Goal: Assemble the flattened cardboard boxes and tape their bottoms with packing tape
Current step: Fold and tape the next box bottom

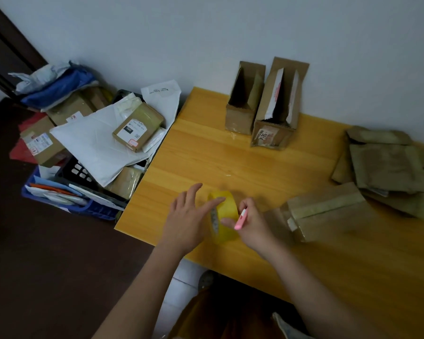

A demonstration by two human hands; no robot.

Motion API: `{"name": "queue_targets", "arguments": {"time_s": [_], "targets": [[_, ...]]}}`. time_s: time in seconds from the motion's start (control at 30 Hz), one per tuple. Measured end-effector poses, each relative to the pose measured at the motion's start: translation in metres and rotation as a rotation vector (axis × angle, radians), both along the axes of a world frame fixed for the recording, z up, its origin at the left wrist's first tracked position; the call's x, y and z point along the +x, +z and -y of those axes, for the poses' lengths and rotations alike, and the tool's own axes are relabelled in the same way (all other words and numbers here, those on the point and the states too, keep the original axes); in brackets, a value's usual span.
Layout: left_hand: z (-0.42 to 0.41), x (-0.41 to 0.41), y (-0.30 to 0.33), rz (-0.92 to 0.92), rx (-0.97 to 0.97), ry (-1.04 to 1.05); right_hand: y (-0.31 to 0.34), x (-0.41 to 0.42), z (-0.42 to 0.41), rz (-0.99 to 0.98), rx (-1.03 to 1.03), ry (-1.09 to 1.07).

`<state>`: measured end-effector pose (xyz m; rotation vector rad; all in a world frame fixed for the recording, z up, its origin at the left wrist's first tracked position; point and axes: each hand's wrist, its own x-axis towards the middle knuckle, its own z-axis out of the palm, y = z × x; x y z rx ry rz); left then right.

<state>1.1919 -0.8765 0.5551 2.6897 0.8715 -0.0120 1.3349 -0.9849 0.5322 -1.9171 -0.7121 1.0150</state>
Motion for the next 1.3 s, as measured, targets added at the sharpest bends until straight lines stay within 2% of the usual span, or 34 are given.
{"name": "queue_targets", "arguments": {"time_s": [0.1,0.2,0.27,0.47,0.57,0.6,0.67,0.73,0.87,1.03,1.3], "targets": [[-0.031,-0.011,0.010,-0.200,0.485,-0.254,0.003,0.004,0.000,-0.017,-0.032,0.034],[-0.053,-0.023,0.015,-0.294,0.634,-0.388,0.007,0.007,-0.001,-0.057,-0.059,0.067],[-0.048,-0.022,0.011,-0.365,0.593,-0.324,0.009,0.007,-0.003,-0.097,-0.062,0.073],[-0.021,-0.019,-0.010,-0.370,0.209,-0.024,0.008,0.006,-0.008,-0.103,-0.032,0.074],[-0.013,-0.018,-0.014,-0.260,0.082,-0.041,0.012,0.009,-0.010,-0.184,-0.080,0.096],[-0.013,-0.018,-0.016,-0.238,0.114,-0.086,0.014,0.011,-0.013,-0.180,-0.127,0.101],[-0.017,-0.021,-0.021,-0.221,0.235,-0.177,0.016,0.017,-0.016,0.047,-0.171,0.131],[-0.023,-0.022,-0.017,-0.217,0.317,-0.272,0.019,0.021,-0.020,0.138,-0.062,0.127],[-0.038,-0.026,-0.008,-0.208,0.460,-0.479,0.024,0.027,-0.028,0.009,0.127,0.350],[-0.051,-0.031,-0.005,-0.196,0.554,-0.571,0.020,0.034,-0.041,-0.087,0.095,0.575],[-0.070,-0.032,-0.002,-0.129,0.605,-0.690,0.023,0.036,-0.041,-0.210,0.035,0.570]]}}
